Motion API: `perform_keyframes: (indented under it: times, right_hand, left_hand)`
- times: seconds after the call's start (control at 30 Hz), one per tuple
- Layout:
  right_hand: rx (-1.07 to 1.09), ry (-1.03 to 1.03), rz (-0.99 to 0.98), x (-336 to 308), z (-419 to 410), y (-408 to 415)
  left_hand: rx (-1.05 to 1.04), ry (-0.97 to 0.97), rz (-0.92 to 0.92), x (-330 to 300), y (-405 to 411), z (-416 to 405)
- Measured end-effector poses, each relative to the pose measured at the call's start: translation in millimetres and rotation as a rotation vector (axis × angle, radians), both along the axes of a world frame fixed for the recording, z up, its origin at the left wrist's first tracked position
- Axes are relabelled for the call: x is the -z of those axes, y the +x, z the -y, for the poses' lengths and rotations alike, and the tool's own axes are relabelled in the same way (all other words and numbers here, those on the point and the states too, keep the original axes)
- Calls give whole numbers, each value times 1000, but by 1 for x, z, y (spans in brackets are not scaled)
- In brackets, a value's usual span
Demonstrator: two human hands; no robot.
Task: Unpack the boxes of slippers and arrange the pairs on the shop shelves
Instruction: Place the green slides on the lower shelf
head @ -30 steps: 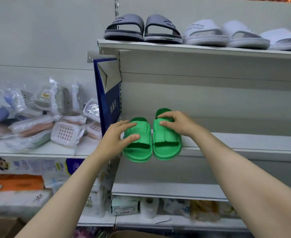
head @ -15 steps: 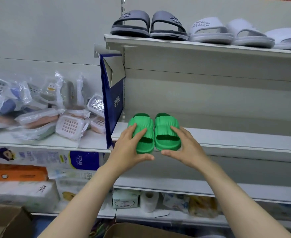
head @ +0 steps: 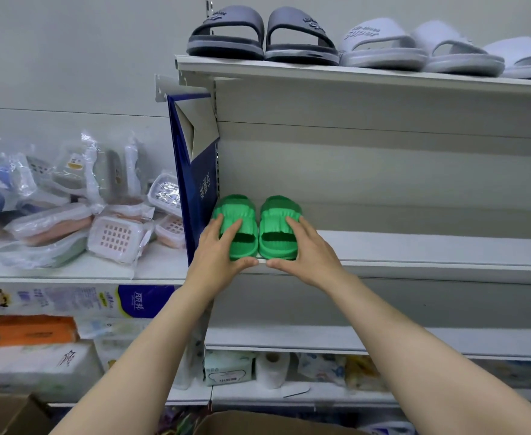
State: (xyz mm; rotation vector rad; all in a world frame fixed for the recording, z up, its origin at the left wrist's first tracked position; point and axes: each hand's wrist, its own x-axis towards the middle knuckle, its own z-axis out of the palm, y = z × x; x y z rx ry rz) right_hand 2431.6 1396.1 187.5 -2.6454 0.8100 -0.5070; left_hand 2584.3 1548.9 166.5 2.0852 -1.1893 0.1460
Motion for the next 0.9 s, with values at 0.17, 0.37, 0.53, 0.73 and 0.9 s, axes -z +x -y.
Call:
perform_keyframes:
  times: [0.17, 0.37, 0.53, 0.73, 0.9]
  right_hand:
    - [0, 17, 19, 6, 2, 12]
    - [-8, 26, 46, 13, 5, 16]
    - [-24, 29, -5, 9, 4, 12]
    - [-30, -54, -17, -16, 11, -30]
    - [37, -132, -30, -50, 24, -109]
  left_hand:
    - [2, 0, 30, 5, 13, 7]
    - [15, -16, 39, 9, 18, 8]
    - [-17, 31, 50, 2, 13, 8]
    - [-93, 141, 92, -30, -27, 13]
    - [-29, 157, 101, -57, -99, 26]
